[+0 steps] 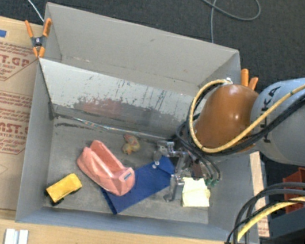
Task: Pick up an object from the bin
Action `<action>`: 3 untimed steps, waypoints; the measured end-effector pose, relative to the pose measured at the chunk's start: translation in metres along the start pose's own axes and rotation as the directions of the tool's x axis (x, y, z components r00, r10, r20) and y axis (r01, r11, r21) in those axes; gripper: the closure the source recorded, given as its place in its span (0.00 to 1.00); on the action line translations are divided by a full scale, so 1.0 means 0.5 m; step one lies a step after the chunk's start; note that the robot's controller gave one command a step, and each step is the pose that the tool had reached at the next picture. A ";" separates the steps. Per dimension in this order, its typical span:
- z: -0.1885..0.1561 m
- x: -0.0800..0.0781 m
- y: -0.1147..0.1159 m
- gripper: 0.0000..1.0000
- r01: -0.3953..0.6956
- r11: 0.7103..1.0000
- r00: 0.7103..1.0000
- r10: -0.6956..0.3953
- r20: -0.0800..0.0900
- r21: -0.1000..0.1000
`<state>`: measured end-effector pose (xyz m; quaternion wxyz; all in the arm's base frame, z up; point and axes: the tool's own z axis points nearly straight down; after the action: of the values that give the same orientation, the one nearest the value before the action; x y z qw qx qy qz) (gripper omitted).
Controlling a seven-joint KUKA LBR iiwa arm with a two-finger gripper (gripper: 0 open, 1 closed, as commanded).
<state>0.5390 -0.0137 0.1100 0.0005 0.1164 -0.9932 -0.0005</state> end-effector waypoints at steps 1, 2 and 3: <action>0.078 -0.016 -0.033 0.00 0.089 0.996 0.996 -0.089 0.008 0.000; 0.077 -0.002 -0.022 0.00 0.175 0.985 0.985 -0.175 0.010 0.004; 0.079 -0.018 -0.031 0.00 0.088 0.996 0.996 -0.088 0.011 -0.001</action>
Offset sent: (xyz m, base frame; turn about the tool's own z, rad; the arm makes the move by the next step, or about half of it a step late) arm -0.0061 -0.0072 -0.0400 -0.2464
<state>0.5514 -0.0269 0.0707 -0.0050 0.1599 -0.9871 -0.0017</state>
